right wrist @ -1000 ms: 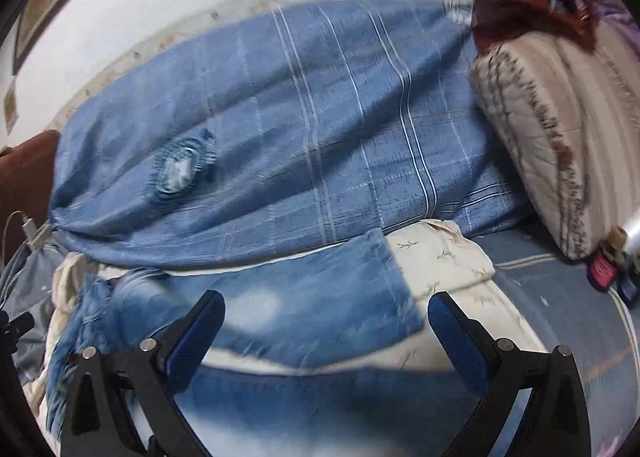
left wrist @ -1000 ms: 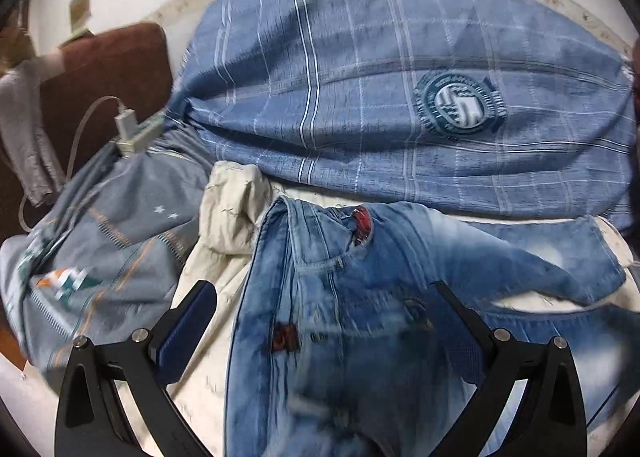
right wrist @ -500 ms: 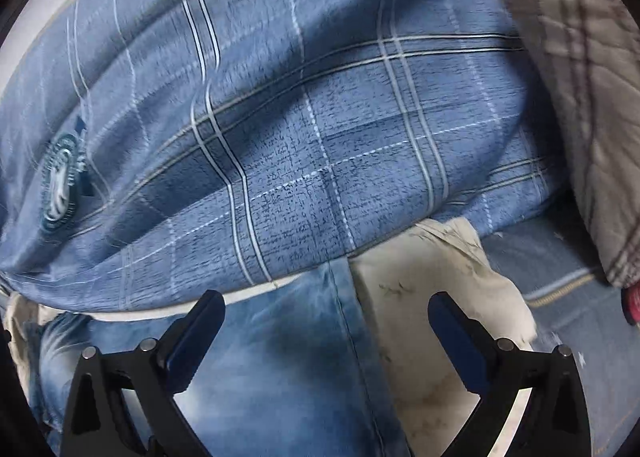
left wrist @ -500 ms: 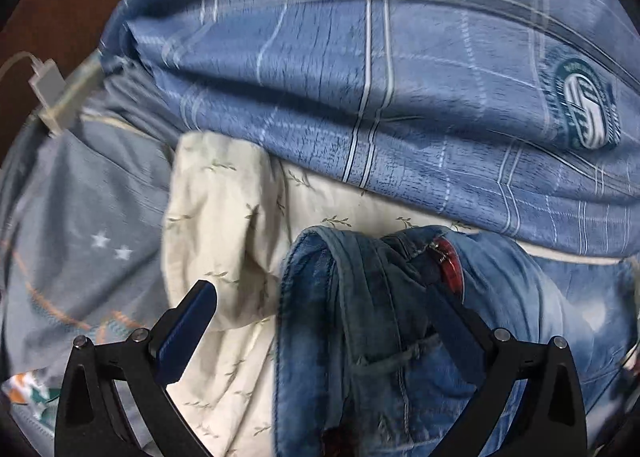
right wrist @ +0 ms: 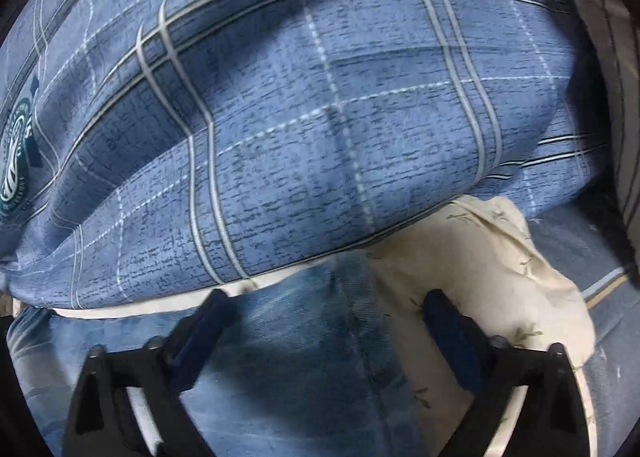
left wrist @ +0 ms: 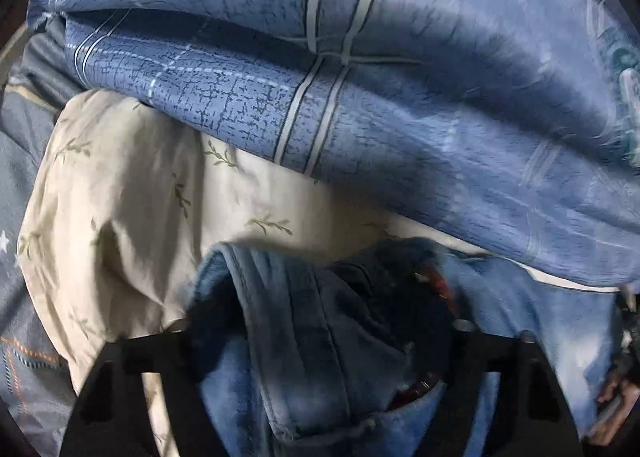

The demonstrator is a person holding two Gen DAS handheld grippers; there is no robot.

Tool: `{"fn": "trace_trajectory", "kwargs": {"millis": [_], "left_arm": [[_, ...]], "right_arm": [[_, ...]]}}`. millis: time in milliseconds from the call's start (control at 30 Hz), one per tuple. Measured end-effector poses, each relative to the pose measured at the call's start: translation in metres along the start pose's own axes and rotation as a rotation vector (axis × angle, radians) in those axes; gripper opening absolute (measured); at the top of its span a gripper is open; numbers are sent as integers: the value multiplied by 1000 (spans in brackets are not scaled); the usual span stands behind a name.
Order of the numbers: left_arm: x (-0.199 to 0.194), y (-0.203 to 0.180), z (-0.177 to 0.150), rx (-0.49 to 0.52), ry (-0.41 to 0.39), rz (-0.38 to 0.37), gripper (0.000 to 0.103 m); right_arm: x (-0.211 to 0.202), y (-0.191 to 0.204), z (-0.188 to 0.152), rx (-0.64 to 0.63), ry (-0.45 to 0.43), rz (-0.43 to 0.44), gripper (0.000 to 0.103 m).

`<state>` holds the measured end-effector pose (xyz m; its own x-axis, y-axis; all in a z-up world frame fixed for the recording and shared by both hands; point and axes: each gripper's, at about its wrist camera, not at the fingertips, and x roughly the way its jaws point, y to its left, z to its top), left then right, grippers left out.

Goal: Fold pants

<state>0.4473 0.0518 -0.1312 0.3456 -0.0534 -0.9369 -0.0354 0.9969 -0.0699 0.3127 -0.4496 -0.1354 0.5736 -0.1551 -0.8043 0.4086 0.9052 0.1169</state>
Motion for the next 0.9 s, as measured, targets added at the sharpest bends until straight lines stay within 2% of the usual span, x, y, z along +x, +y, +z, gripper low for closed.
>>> {"fn": "trace_trajectory", "kwargs": {"millis": [33,67,100,133,200,233,267,300,467,600,667,733,767,900], "left_arm": [[3,0,1,-8,-2,5,63],[5,3,2,-33,-4,-7,61],[8,6,3,-60,-11,-16,52],[5,9,3,-83,-20,-20,38],[0,11,1,-100,-34,-31,30],[-5,12,0,-97,-44,-37,22],[-14,12,-1,-93,-66,-35,11],[-24,14,-1,-94,-88,-47,8],[-87,18,-20,-85,-215,-139,8],[-140,33,-39,-64,-300,-225,8],[-166,42,-62,-48,-369,-253,8],[-189,51,-90,-29,-413,-284,8],[-190,48,-97,-20,-418,-294,8],[-206,55,-165,34,-424,-320,8]], "right_arm": [[2,1,-1,1,5,12,65],[4,2,-3,-8,9,0,61],[6,4,-5,-19,13,11,43],[6,4,-6,-17,20,35,30],[-1,5,-7,-5,-4,66,23],[-7,5,-7,-4,-16,77,20],[-16,6,-6,-5,-33,87,19],[-26,10,-4,-10,-49,97,18],[-95,9,2,4,-162,157,18],[-165,-8,1,87,-316,185,18],[-178,-20,-3,116,-362,174,18],[-185,-30,-16,142,-363,183,18],[-183,-42,-28,165,-352,205,18],[-190,-75,-66,216,-299,252,18]]}}
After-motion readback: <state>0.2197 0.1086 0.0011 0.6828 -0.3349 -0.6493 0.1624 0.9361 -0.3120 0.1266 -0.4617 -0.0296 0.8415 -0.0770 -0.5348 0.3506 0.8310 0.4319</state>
